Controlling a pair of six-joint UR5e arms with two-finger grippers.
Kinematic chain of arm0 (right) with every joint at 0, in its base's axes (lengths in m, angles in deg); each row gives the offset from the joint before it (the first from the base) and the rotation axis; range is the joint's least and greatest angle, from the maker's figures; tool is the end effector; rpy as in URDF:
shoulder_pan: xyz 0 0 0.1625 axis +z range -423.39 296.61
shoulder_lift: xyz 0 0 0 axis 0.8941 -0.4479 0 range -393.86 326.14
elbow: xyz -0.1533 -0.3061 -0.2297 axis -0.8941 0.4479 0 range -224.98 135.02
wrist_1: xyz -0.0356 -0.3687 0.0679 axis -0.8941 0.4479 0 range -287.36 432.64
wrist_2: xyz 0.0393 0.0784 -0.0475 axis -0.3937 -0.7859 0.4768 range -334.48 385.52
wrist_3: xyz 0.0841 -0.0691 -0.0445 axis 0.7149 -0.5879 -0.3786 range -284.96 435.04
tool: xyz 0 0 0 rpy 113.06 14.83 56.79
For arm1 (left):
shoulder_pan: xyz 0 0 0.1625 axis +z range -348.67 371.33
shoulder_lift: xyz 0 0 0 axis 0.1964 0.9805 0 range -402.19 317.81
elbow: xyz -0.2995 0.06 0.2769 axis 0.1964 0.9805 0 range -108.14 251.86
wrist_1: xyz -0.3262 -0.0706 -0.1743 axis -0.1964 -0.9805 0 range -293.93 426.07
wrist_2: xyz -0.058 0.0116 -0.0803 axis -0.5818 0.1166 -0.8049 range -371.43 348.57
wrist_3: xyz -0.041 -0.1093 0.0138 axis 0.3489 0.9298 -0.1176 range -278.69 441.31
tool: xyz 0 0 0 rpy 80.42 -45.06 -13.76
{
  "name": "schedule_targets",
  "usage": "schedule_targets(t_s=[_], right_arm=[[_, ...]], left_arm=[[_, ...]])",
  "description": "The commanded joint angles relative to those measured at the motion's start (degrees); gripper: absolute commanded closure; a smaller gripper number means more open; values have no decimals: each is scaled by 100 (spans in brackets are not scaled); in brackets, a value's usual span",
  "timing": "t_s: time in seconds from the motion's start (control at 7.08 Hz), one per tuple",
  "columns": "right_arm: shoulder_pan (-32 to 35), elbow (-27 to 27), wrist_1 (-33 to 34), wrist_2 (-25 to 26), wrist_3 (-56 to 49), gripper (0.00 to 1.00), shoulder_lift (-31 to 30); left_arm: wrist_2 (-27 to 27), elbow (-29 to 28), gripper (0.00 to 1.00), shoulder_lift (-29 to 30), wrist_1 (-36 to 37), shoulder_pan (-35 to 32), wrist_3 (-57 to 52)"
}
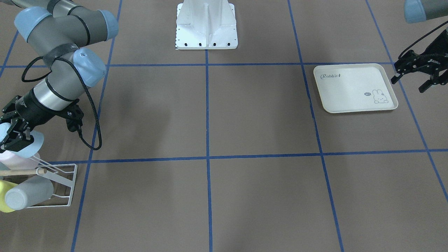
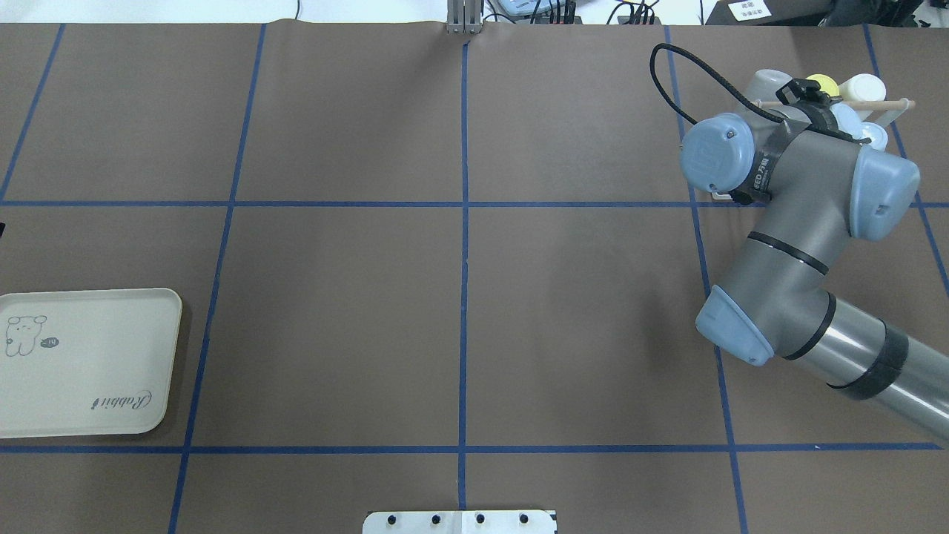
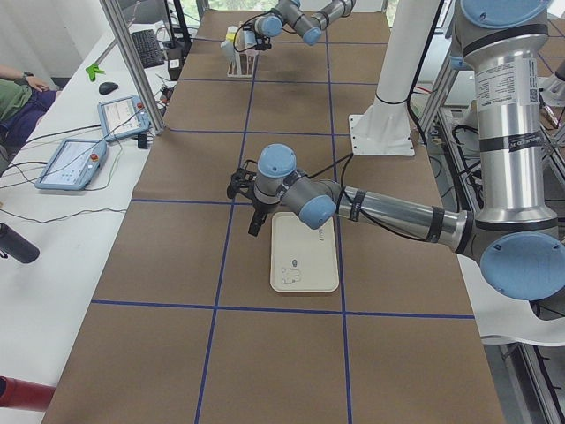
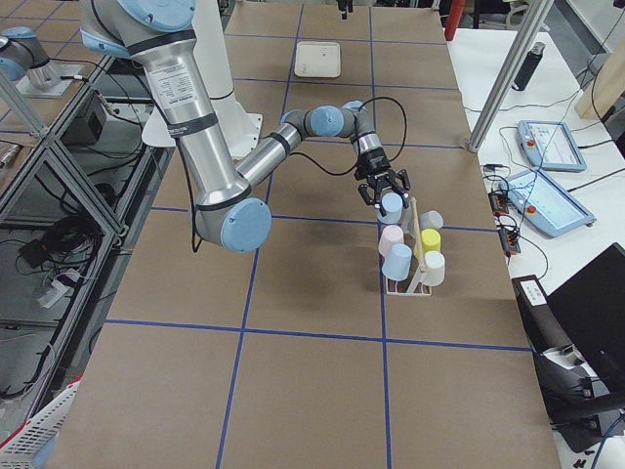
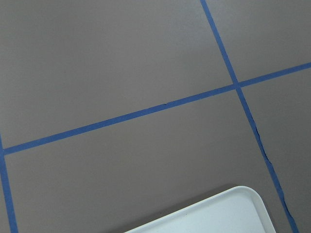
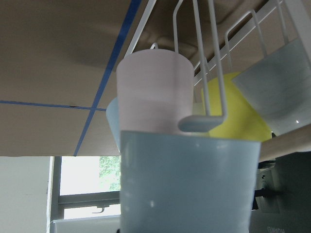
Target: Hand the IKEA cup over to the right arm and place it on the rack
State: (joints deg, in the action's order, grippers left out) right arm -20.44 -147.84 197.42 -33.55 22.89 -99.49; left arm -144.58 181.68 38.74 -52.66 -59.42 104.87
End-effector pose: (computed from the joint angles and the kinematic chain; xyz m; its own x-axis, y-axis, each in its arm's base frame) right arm -0.2738 -0.5197 0.4213 -0.2090 -0.9135 -0.3489 0.9229 -0.0663 -0.3793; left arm 0.0861 -0.4069 0.5067 0.6017 0.3056 -0.7379 -0.0155 0.9282 0.3718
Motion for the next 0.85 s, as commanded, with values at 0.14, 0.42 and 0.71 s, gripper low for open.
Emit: schedule_targets(t_s=[0.14, 0.42, 0.71], right_arm=[[-15, 196, -23, 70, -23, 36, 41], [-15, 205, -50, 106, -23, 31, 50], [-15, 337, -286, 106, -32, 28, 50]], left_arm=[[0, -5, 0, 10, -1, 9, 0], [0, -5, 0, 36, -27, 17, 183], [0, -5, 0, 89, -19, 18, 202]])
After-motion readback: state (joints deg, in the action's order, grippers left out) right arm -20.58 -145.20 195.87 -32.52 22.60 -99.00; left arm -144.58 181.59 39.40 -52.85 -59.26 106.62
